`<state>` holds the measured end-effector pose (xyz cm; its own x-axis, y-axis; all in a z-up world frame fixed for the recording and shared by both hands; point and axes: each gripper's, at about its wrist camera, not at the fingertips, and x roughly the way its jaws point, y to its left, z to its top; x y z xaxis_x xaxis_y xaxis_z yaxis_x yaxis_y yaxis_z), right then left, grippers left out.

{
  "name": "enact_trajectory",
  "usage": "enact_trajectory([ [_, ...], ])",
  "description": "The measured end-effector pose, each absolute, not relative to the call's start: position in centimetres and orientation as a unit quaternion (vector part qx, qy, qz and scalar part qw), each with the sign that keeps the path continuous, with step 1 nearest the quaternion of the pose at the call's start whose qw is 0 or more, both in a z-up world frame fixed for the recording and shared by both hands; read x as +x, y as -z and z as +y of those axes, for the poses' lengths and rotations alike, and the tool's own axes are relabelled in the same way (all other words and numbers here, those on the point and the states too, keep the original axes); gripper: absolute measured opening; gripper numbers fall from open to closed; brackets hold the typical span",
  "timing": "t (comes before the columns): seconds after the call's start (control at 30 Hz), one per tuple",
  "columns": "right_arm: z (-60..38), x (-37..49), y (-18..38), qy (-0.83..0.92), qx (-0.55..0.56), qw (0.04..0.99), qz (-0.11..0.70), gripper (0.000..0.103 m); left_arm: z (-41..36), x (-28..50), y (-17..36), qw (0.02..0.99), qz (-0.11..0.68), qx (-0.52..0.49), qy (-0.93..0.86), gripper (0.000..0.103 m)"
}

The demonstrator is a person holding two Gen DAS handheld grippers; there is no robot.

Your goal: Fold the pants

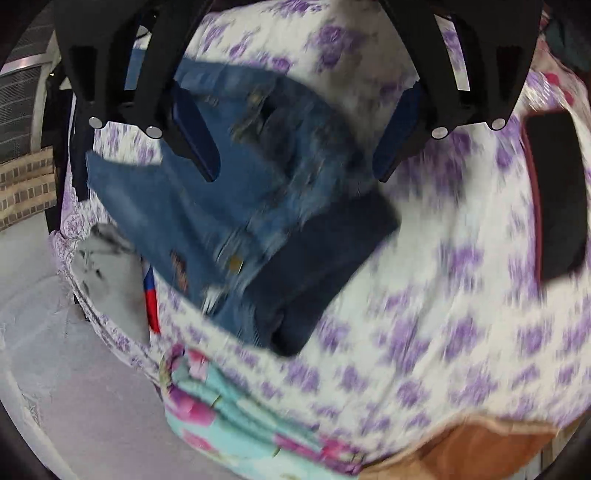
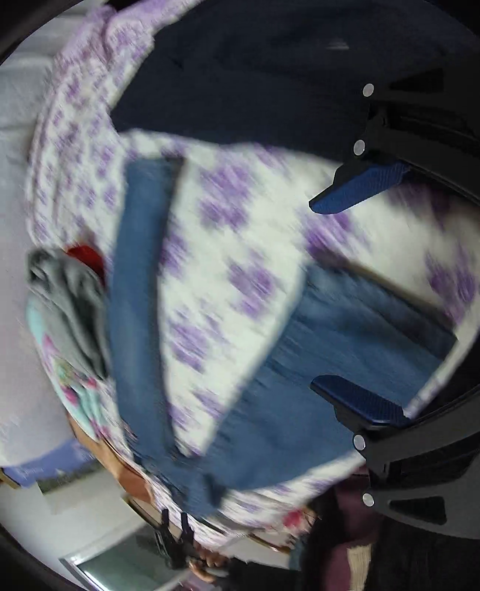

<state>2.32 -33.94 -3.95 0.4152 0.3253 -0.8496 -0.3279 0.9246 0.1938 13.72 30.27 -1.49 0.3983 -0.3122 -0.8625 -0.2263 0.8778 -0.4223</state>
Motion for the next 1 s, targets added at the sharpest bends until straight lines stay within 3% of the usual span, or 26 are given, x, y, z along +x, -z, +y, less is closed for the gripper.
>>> enact_trajectory([
  [0.03,-33.3,2.0,4.7,-0.193,-0.008,0.838,0.51,0.087,30.2,13.4,2.0,0.797,0.55,-0.249,0.029,0.082],
  [0.07,-32.7,1.9,5.2,-0.187,-0.017,0.839,0.511,0.061,30.0,13.3,3.3,0.789,0.555,-0.262,0.035,0.082],
  [0.1,-32.3,2.3,5.7,-0.183,-0.022,0.84,0.511,0.019,29.7,13.4,4.0,0.785,0.559,-0.266,0.039,0.082],
  [0.17,-32.4,2.8,5.4,-0.18,-0.007,0.847,0.5,0.017,28.8,13.8,5.6,0.78,0.565,-0.266,0.038,0.081],
  [0.2,-32.3,2.8,4.7,-0.18,-0.012,0.858,0.481,0.016,28.6,13.9,6.0,0.785,0.56,-0.263,0.03,0.071],
  [0.23,-32.1,2.9,3.3,-0.179,-0.023,0.873,0.454,0.016,28.5,14.0,6.1,0.787,0.557,-0.264,0.024,0.052],
  [0.3,-32.1,3.1,-0.3,-0.169,-0.041,0.899,0.402,0.015,28.7,14.1,5.7,0.786,0.551,-0.281,0.026,0.038],
  [0.47,-33.0,-1.9,-11.7,-0.212,-0.114,0.957,0.164,0.014,29.3,11.6,3.1,0.799,0.515,-0.307,0.042,0.023],
  [0.57,-35.0,-6.2,-10.0,-0.269,-0.17,0.938,0.14,0.018,28.8,8.5,3.8,0.795,0.521,-0.305,0.054,0.023],
  [0.67,-38.3,-6.1,-2.0,-0.251,-0.148,0.911,0.292,0.04,29.0,6.3,5.7,0.779,0.536,-0.317,0.069,0.026],
  [0.77,-42.3,-5.9,3.3,-0.192,-0.049,0.902,0.383,0.048,29.7,5.9,5.5,0.781,0.532,-0.321,0.066,0.044],
  [0.8,-43.4,-6.1,3.5,-0.188,-0.007,0.905,0.382,0.068,29.8,6.0,5.1,0.786,0.529,-0.315,0.057,0.05],
  [0.87,-45.2,-6.8,2.7,-0.183,0.086,0.913,0.355,0.094,30.1,6.5,4.0,0.798,0.52,-0.302,0.032,0.065],
  [0.93,-45.7,-6.7,1.6,-0.199,0.145,0.909,0.336,0.098,30.5,7.1,3.4,0.81,0.51,-0.29,0.011,0.08],
  [1.0,-45.2,-6.2,0.6,-0.21,0.155,0.906,0.334,0.098,30.9,8.2,3.5,0.814,0.509,-0.279,-0.01,0.082],
])
